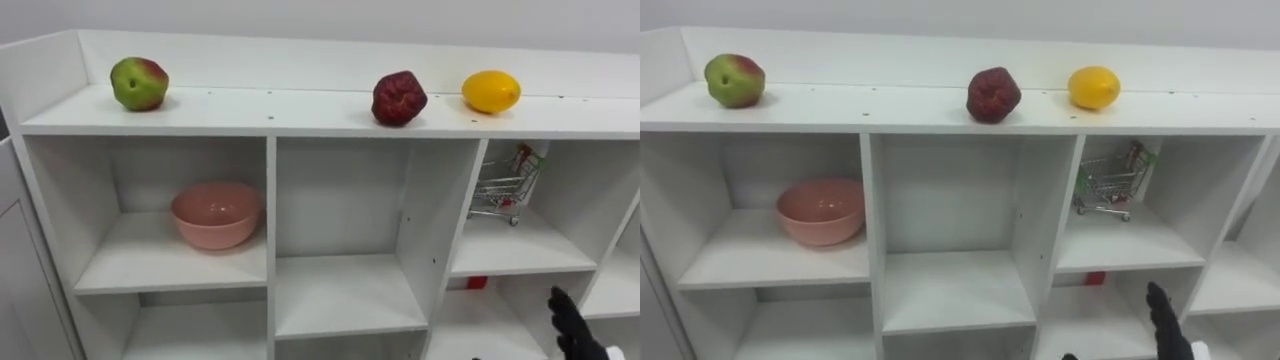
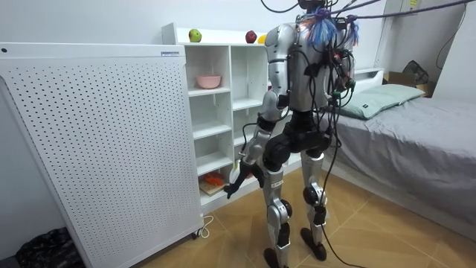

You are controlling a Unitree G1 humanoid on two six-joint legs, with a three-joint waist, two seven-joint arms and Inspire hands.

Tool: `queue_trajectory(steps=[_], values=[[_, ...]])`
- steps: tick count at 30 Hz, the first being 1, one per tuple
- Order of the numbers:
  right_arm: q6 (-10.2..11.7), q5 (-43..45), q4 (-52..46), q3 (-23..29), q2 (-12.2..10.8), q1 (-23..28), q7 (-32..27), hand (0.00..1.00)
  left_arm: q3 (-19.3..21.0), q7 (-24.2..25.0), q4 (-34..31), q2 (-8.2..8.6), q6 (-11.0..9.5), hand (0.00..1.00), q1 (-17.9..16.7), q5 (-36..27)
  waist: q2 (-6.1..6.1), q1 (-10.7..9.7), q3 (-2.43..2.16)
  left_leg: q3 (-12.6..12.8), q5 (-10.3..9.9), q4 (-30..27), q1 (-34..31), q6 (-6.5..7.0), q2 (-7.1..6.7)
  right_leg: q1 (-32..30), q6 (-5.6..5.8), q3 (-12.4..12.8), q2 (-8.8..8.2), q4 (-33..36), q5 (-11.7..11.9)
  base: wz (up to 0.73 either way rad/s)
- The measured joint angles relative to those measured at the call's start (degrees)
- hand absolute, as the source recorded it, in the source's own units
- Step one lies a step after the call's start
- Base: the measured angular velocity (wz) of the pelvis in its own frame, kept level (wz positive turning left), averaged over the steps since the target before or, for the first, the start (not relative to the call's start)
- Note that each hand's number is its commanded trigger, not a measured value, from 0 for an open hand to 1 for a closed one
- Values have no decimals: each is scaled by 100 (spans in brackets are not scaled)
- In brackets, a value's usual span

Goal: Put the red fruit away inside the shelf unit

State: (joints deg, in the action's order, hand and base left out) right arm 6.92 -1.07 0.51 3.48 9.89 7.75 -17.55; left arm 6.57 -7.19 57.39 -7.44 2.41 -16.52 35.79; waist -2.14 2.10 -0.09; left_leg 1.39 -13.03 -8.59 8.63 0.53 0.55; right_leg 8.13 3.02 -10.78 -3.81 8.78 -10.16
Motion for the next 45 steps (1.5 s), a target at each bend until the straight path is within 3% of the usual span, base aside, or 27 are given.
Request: queue_trajectory(steps=[3, 11, 14, 21, 25, 29, 36, 40, 45], values=[[62, -5, -231, 0, 60, -17, -110, 0, -12, 0, 5, 0, -3, 0, 2, -15, 26, 7, -29, 6, 0, -1, 9, 0, 1, 1, 0, 15, 1, 11, 0, 0], [69, 140, -441, 2, 130, -392, -241, 0, -106, -8, 16, -8, -24, 0, 79, -12, 60, 127, -20, 10, 1, -9, 2, 1, 1, -66, -2, 99, 4, 103, 1, -4], [69, 135, -521, 0, 132, -546, -318, 0, -106, -8, 28, -13, -23, 0, 100, -12, 31, 158, -23, -4, 1, -6, -9, 1, 0, -60, -2, 98, 4, 103, 1, 0], [69, 129, -634, 5, 210, -1169, -319, 0, -99, 72, 17, -17, -13, 0, 110, 24, -59, 282, 20, -16, 3, -16, -45, 1, 2, -81, -1, 47, 3, 86, 1, 2], [69, 108, -696, 9, 256, -1462, -361, 0, -92, 155, -8, -33, -15, 0, 77, 39, -89, 303, 8, -73, 3, -24, -86, 1, 1, -89, -1, -20, 0, 80, 1, 8], [69, 83, -819, 9, 396, -1683, -466, 0, -96, 180, -135, -45, 1, 0, 62, 39, -105, 324, 6, -122, 4, -44, -102, 2, 2, -92, 0, -45, 0, 80, 0, 5], [69, -189, -822, 9, 893, -2176, -617, 0, -107, 310, -229, -157, 3, 0, 67, 38, -162, 408, 1, -152, 6, -121, -126, 0, 3, -97, -1, -99, -7, 99, 1, 0], [69, -220, -838, 7, 1000, -2432, -733, 0, -107, 330, -229, -217, 16, 0, 76, 40, -216, 460, -9, -163, 6, -117, -127, -4, 4, -69, -2, -127, -9, 110, 1, 2], [69, -418, -774, 5, 999, -2768, -809, 0, -110, 334, -226, -243, 102, 0, 67, 49, -241, 524, 20, -178, 6, -120, -119, -4, 2, -28, -2, -220, -13, 100, 2, 4]])
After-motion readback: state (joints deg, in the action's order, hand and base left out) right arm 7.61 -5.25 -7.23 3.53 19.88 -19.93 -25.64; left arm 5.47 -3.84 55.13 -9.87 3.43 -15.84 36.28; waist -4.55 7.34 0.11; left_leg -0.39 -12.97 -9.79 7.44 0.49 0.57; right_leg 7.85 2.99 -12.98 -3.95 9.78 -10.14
